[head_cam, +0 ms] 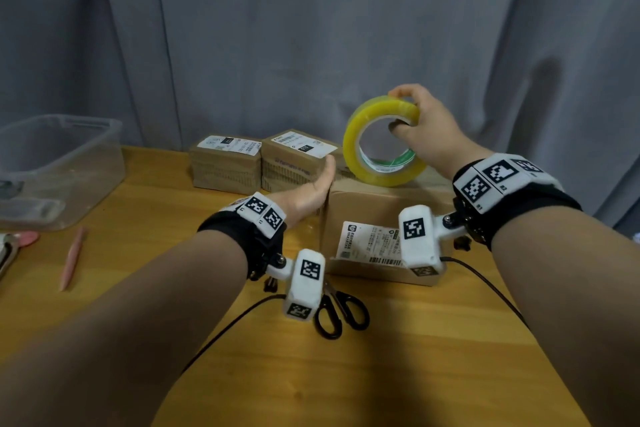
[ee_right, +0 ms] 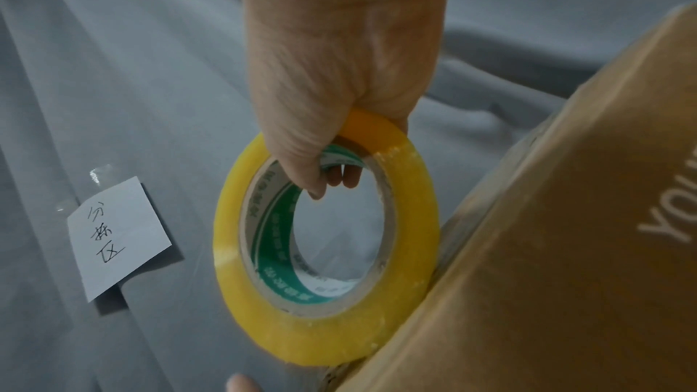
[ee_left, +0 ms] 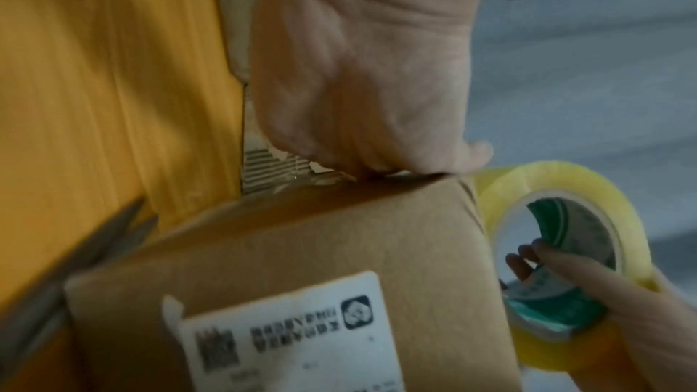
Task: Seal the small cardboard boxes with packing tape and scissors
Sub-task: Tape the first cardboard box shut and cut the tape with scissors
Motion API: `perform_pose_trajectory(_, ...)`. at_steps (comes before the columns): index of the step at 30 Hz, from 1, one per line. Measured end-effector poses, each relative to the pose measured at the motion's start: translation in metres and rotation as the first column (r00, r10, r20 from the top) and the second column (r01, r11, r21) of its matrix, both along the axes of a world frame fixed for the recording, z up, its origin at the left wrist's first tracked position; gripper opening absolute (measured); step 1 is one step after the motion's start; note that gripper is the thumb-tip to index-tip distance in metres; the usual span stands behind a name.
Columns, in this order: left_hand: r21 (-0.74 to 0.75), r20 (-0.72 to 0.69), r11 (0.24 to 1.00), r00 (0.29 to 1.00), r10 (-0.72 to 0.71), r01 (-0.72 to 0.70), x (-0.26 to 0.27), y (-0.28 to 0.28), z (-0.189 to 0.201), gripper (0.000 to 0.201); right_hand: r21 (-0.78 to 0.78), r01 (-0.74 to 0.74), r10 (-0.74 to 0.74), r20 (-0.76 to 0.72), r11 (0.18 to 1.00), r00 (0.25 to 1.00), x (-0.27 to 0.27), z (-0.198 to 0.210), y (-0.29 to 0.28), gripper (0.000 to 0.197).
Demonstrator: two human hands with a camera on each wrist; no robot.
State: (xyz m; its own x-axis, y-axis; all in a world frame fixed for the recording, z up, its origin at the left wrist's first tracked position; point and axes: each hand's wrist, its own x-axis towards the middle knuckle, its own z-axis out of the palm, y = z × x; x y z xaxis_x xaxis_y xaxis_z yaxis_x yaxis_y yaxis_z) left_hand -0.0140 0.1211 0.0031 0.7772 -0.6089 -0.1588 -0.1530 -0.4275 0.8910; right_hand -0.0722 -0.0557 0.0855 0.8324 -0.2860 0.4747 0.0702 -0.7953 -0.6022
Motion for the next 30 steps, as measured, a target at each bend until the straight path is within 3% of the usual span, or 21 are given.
perform_pose_trajectory(4,0.073,0.109,0.985,0.980,-0.165,0.158,0.017,0.007,0.013,0.086,-0.003,0.001,-0.001,-0.010,1.000,1.000,-0.001,0.000,-0.002,0.045)
perform_pose_trajectory(7,0.022,0.183,0.975,0.958,-0.219,0.219,0.022,0.005,0.022,0.087,-0.057,0.032,-0.035,-0.051,0.998,0.998,0.003,0.002,-0.006,0.045)
perform_pose_trajectory(10,0.110,0.208,0.953,0.931,-0.299,0.282,0.029,0.002,0.023,0.085,-0.142,0.038,-0.049,-0.077,0.989,0.996,0.008,0.010,-0.007,0.045)
perform_pose_trajectory(16,0.114,0.216,0.956,0.933,-0.289,0.270,0.032,-0.001,0.016,0.075,-0.414,-0.058,0.043,-0.046,0.909,0.998,0.026,0.039,-0.001,0.061)
perform_pose_trajectory(20,0.118,0.199,0.952,0.933,-0.300,0.281,0.036,0.000,0.012,0.083,-0.584,0.064,-0.149,-0.099,0.809,0.984,0.000,0.037,-0.041,0.063)
perform_pose_trajectory(22,0.149,0.220,0.944,0.921,-0.323,0.295,0.034,-0.002,0.013,0.089,-0.582,0.111,-0.219,-0.120,0.806,0.968,-0.017,0.026,-0.054,0.067)
perform_pose_trajectory(26,0.238,0.292,0.935,0.899,-0.327,0.263,0.025,0.000,0.020,0.084,-0.559,0.124,-0.201,-0.078,0.820,0.976,-0.019,0.020,-0.054,0.060)
perform_pose_trajectory(28,0.312,0.406,0.932,0.860,-0.308,0.187,0.016,0.002,0.029,0.081,-0.563,0.130,-0.225,-0.102,0.816,0.969,-0.018,0.024,-0.052,0.060)
perform_pose_trajectory(30,0.401,0.553,0.909,0.761,-0.340,0.115,0.008,0.003,0.036,0.070,-0.571,0.134,-0.246,-0.122,0.810,0.962,-0.018,0.024,-0.050,0.060)
